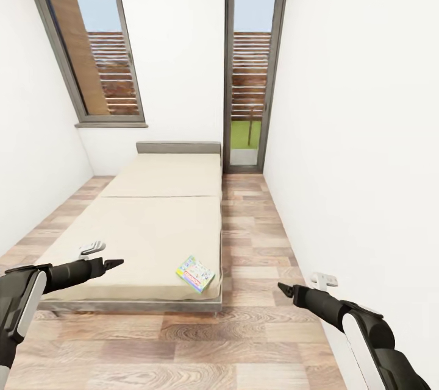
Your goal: Put all the toys in the child's room - the three board games (two on the bed and one on the table), the two jigsaw puzzles on the table, and the tennis ball on the table - inside the toy box on the table in the child's room.
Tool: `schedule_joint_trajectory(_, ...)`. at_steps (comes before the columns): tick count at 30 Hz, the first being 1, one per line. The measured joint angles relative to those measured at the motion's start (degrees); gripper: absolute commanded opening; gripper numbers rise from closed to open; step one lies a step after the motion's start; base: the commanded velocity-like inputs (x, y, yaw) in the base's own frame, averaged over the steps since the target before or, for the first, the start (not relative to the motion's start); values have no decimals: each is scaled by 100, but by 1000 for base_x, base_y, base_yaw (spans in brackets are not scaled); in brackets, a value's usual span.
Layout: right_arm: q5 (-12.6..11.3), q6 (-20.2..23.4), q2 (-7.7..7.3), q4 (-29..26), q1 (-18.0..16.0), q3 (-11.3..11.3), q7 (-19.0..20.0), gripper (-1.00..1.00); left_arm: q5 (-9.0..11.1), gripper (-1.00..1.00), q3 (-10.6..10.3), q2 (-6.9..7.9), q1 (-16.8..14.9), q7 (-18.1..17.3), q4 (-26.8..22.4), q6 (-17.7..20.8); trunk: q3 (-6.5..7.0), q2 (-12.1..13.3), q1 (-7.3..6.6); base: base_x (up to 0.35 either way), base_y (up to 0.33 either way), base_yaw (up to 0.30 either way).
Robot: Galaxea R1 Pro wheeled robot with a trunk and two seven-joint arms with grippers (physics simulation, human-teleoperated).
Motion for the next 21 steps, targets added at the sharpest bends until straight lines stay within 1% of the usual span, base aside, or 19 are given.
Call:
schedule_joint_trajectory(7, 0, -3, 0, 0, 0, 0, 1, 100, -1, 100, -5, 0, 0, 0, 1, -3, 0, -1, 1, 52, -89, 0)
schedule_joint_trajectory(21, 0, -4, 0, 1, 0, 5, 2, 100, 24, 100, -14, -22, 0, -3, 16, 5, 0, -1, 1, 5, -9, 0)
